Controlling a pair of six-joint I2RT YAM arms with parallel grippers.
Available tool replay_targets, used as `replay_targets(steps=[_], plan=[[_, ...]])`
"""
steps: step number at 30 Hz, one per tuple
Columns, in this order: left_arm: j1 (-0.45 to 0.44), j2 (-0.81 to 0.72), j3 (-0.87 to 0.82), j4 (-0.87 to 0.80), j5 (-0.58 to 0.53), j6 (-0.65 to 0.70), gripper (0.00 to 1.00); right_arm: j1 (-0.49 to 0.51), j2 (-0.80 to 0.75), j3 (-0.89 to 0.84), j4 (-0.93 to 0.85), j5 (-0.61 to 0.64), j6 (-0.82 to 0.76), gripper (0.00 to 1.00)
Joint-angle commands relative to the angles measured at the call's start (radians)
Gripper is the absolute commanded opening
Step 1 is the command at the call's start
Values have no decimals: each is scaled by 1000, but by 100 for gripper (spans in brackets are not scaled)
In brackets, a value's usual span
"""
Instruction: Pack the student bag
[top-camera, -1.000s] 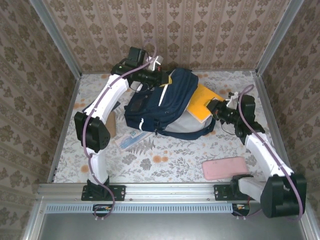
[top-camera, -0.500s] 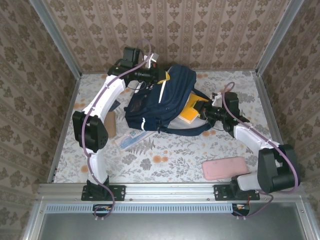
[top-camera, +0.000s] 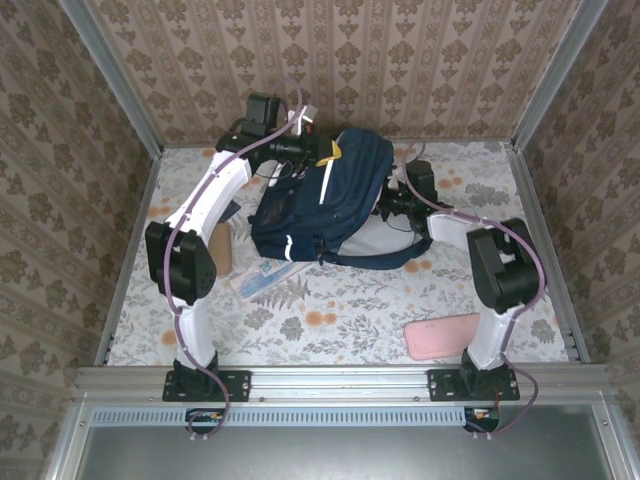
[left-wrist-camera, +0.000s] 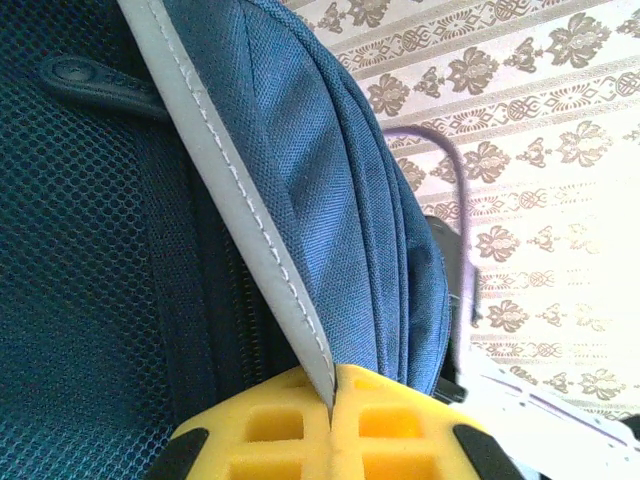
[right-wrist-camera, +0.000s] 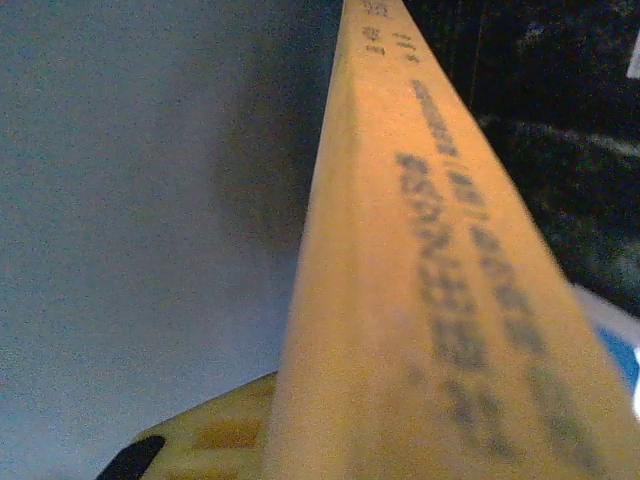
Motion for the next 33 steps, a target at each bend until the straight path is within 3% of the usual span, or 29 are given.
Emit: replay_targets(steps=[1,3,6,10,20,27,33], plan=[[7,-103,22,147,91,-26,0,35,104,114,176,15,55,10],[7,-99,21,157,93,-34,0,54,165,169,166,37,42,20],[7,-96,23,165,93,-41,0,64,178,217,20,86,-47,52],[16,-83,26,174,89,-56,0,50,52,166,-204,196,-241,69],[38,-23,71,154,68,-53,0,16,-206,62,-577,369,-434,76],[31,4,91,94,26,-15,0,0,-348,42,-879,619,-476,75],[-23,51,123,-35,-55,82,0,6,-543,33,-1174,823,-435,83]])
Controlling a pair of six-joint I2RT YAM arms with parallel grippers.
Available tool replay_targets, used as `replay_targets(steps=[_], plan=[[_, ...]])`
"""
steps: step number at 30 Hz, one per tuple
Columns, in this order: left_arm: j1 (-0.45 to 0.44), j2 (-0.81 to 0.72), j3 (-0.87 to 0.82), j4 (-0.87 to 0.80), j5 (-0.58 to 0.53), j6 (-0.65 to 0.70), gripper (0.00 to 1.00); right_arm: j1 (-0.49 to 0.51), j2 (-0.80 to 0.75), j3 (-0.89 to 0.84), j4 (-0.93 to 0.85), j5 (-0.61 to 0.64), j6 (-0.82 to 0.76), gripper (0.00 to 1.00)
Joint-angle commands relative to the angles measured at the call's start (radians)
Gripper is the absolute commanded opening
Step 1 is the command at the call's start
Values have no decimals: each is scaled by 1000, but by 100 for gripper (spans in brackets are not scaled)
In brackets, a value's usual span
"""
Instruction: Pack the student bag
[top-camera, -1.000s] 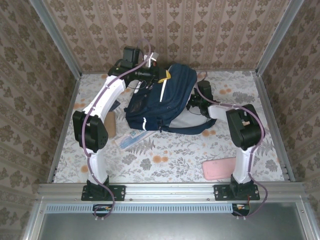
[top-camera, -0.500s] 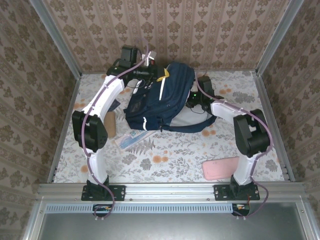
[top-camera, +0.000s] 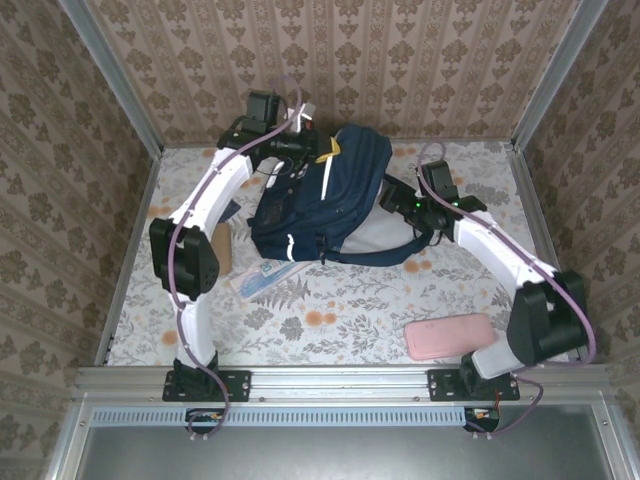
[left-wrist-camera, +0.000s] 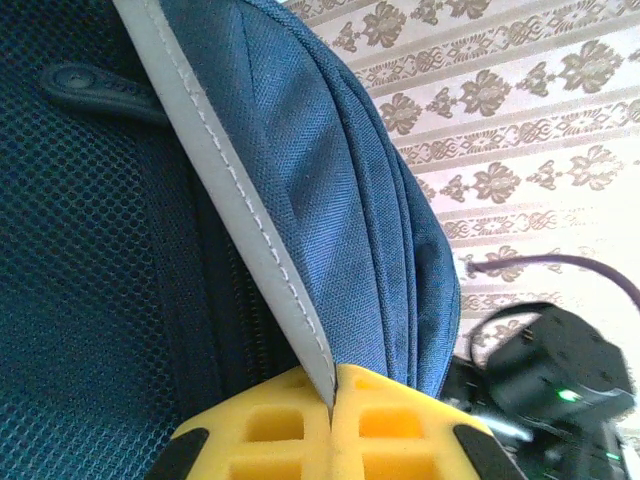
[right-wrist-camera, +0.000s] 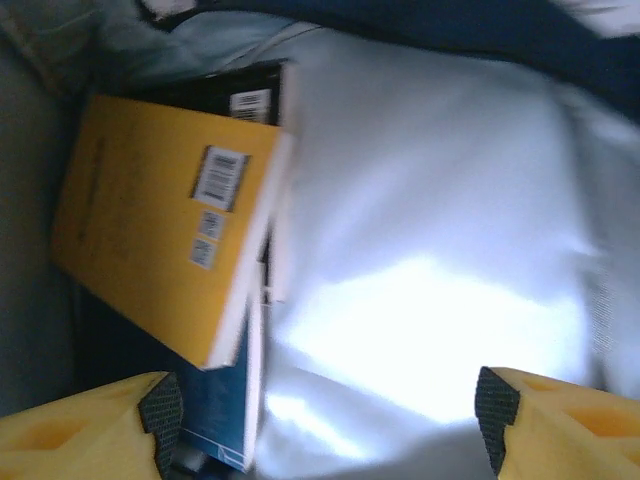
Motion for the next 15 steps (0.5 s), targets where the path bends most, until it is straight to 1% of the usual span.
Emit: replay_targets(steps=[1,2,3,4,6,10,12,15], plan=[[-24,9,67,-30,-32,93,0,11,-117,14,-296,183,47,85],[-60,22,68,-43,-42,103,0,22,-142,13,-357,203,73,86],[-69,31,65,-45,-49,105,0,32,-164,7,-410,218,95,86],[-80,42,63,-47,-51,110,0,45,-188,2,-484,247,133,95],[-93,57,56,-41,-56,116,0,51,-225,-19,-618,271,211,100],[-99,58,18,7,-60,106,0,65,-314,-109,-819,258,378,100],[-97,51,1,26,-63,103,0,73,-366,-167,-864,226,441,100],[-94,41,-24,46,-59,110,0,78,-441,-255,-886,179,501,100]])
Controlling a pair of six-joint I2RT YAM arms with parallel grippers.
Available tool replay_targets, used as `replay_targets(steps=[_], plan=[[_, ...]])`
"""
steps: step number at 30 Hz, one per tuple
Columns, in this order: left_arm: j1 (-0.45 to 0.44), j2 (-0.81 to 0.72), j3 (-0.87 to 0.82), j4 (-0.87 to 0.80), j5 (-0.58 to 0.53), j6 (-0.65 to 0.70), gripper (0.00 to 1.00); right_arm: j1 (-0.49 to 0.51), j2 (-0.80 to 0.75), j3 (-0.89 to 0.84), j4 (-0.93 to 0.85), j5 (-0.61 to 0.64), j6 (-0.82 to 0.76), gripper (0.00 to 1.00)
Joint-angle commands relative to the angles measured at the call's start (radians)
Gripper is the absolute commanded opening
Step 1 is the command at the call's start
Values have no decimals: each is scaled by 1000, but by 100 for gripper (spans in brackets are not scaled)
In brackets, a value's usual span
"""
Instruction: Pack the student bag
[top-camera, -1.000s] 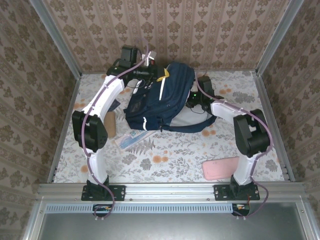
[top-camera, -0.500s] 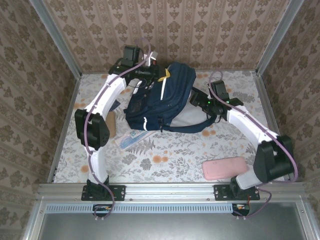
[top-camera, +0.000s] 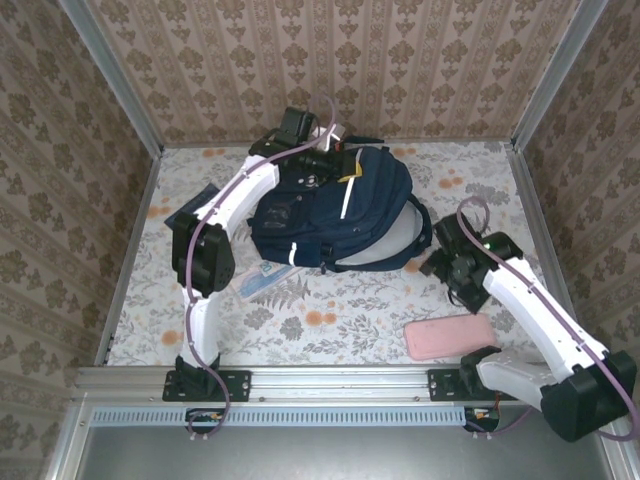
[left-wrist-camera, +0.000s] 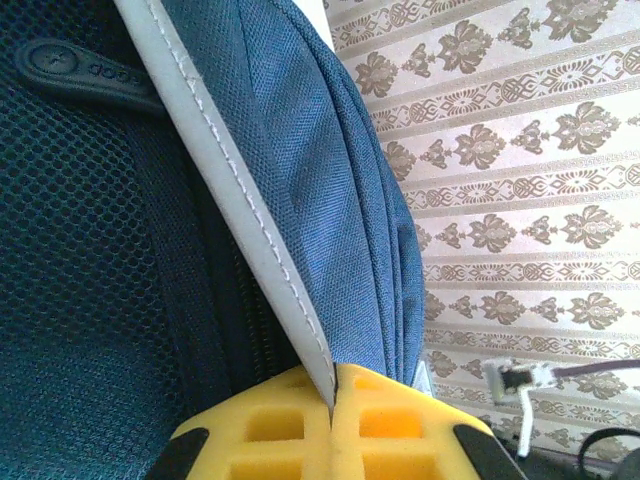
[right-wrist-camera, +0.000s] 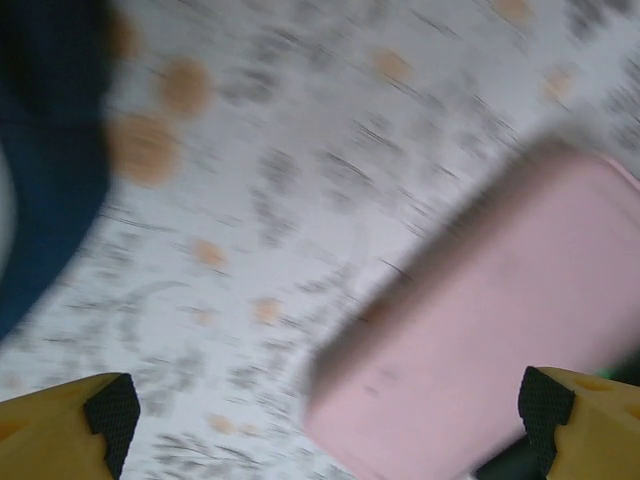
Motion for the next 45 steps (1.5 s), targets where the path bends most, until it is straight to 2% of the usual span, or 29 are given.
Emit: replay_targets(steps=[1,5,8,17,27,32,35,37,41,42,45], plan=[[12,-44,-22,65,27,33,0,9,-72,-79,-148,-36,147,100],[18,-58,-59,96,41,25,0,11,-100,-203,-102,-112,196,100],[23,-68,-78,115,49,16,0,14,-127,-294,1,-166,226,100],[29,-80,-111,161,72,-12,0,18,-208,-460,343,-160,225,100],[29,-82,-120,181,85,-25,0,18,-141,-387,511,-138,91,100],[32,-84,-119,182,86,-29,0,17,-19,-230,384,-90,0,100],[35,-88,-120,183,86,-30,0,16,-17,-172,247,-63,28,100],[37,-91,-123,185,87,-28,0,12,-33,-163,224,-87,6,100],[41,-94,-130,195,92,-39,0,9,-14,-134,231,-108,-225,100],[41,-95,-132,201,93,-44,0,6,7,-125,221,-117,-256,100],[46,-99,-136,208,95,-52,0,36,51,-154,289,-290,-286,100]])
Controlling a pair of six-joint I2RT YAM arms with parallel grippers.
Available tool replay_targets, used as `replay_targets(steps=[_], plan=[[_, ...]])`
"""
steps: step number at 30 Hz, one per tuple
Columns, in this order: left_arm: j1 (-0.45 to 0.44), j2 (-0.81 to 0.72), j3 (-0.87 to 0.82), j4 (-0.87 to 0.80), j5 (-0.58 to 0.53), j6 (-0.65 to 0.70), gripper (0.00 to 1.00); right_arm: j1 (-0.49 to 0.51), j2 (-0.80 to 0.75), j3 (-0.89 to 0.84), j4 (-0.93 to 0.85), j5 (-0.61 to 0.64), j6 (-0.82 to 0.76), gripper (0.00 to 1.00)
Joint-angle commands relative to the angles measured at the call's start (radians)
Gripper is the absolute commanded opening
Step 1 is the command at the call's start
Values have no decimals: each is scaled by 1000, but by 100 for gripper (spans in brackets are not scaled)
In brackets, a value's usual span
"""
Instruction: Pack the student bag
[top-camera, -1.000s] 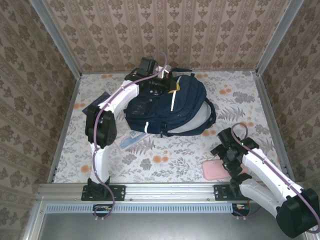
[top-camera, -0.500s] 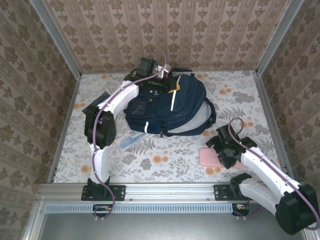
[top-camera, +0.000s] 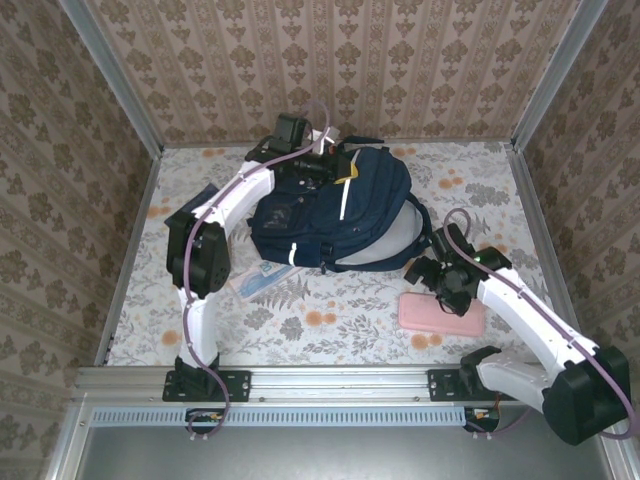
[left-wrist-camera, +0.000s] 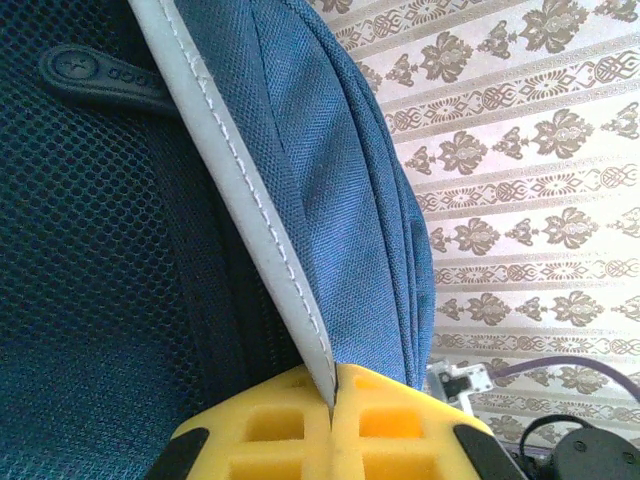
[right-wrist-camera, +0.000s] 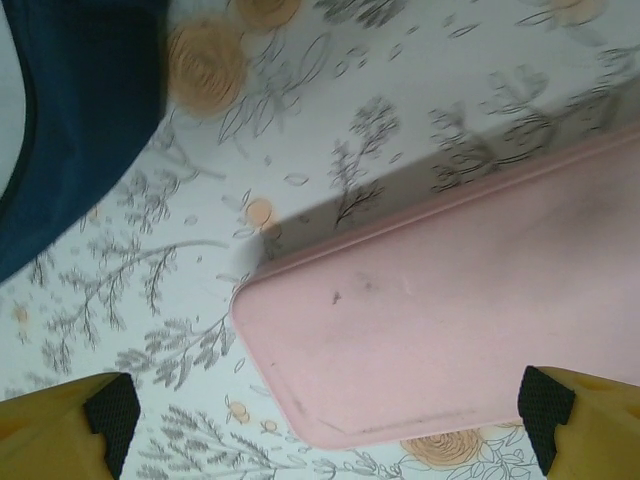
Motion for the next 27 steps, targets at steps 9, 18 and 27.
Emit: replay_targets(steps=[9,18,27], plan=[[25,-82,-28,68,41,-31,0,117,-36,-112,3,-158,-48,100],[26,-82,-27,78,45,-40,0,156,-84,-160,-153,61,193,100],[29,-93,-41,84,49,-45,0,53,-148,-243,63,154,212,100]])
